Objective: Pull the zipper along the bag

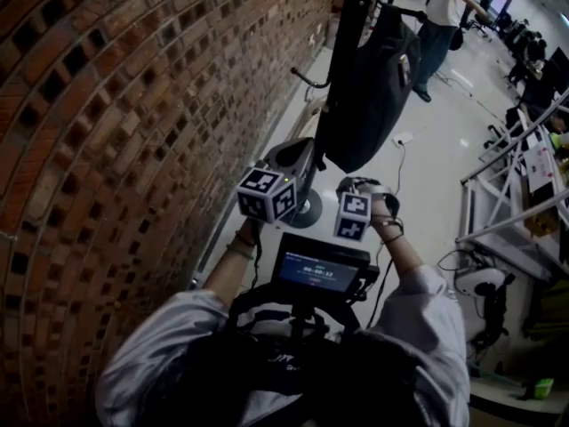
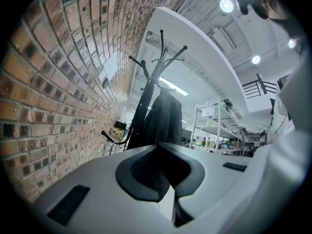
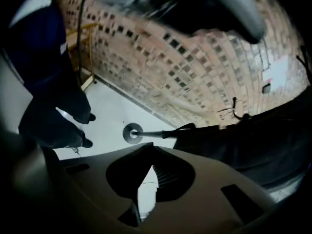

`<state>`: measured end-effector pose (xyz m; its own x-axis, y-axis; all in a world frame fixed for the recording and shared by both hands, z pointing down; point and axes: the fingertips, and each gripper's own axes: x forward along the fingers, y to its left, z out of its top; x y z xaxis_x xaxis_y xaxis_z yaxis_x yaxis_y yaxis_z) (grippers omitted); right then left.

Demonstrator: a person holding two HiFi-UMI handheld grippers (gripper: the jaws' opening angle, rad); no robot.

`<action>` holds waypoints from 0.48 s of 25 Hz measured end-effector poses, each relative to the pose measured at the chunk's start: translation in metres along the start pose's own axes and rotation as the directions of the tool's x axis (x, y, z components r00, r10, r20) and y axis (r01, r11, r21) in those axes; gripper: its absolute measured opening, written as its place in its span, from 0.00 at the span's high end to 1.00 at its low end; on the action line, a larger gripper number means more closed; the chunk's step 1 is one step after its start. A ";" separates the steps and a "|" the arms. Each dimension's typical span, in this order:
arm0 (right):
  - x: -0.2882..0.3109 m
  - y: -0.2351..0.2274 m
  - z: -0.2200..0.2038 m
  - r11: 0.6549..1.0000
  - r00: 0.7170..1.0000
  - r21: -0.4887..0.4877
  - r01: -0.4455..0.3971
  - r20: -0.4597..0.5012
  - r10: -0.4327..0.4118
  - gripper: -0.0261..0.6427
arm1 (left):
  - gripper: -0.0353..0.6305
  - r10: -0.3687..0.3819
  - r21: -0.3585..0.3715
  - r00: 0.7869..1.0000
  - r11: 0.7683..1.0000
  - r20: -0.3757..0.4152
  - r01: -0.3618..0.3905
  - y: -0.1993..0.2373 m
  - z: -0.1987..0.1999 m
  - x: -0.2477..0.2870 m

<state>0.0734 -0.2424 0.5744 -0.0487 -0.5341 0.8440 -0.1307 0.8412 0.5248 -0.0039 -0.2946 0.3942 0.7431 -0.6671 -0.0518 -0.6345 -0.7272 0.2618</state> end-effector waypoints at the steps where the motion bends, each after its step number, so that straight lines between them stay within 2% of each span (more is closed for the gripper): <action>1: 0.015 0.022 -0.005 0.999 1.000 0.036 -0.012 0.016 0.011 0.96 | 0.94 -0.001 0.009 1.000 1.000 0.001 0.001 0.000 0.000 -0.002; 2: 0.027 0.037 -0.007 0.992 0.998 0.121 -0.023 0.063 0.016 0.96 | 0.94 0.003 0.017 1.000 1.000 -0.001 -0.002 0.002 -0.001 -0.004; 4: 0.047 0.052 -0.007 0.953 0.988 0.297 -0.066 0.155 0.020 0.96 | 0.94 0.021 0.008 1.000 1.000 -0.013 -0.021 0.012 -0.005 -0.007; 5: 0.051 0.054 -0.005 0.932 0.983 0.352 -0.089 0.182 0.025 0.96 | 0.94 0.035 -0.009 0.999 0.999 -0.019 -0.035 0.018 -0.008 -0.009; 8: 0.035 0.039 0.015 0.881 0.965 0.456 -0.125 0.262 0.001 0.96 | 0.94 0.068 -0.043 0.997 0.997 -0.034 -0.069 0.027 -0.016 -0.015; 12: 0.022 0.002 0.015 0.815 0.943 0.570 -0.106 0.319 -0.100 0.96 | 0.94 0.067 -0.029 0.996 0.997 -0.060 -0.068 0.023 -0.025 -0.014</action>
<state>0.0577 -0.2535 0.5925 -0.3485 -0.6147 0.7076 -0.6655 0.6939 0.2750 -0.0234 -0.2983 0.4254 0.7105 -0.7033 0.0233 -0.6775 -0.6748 0.2927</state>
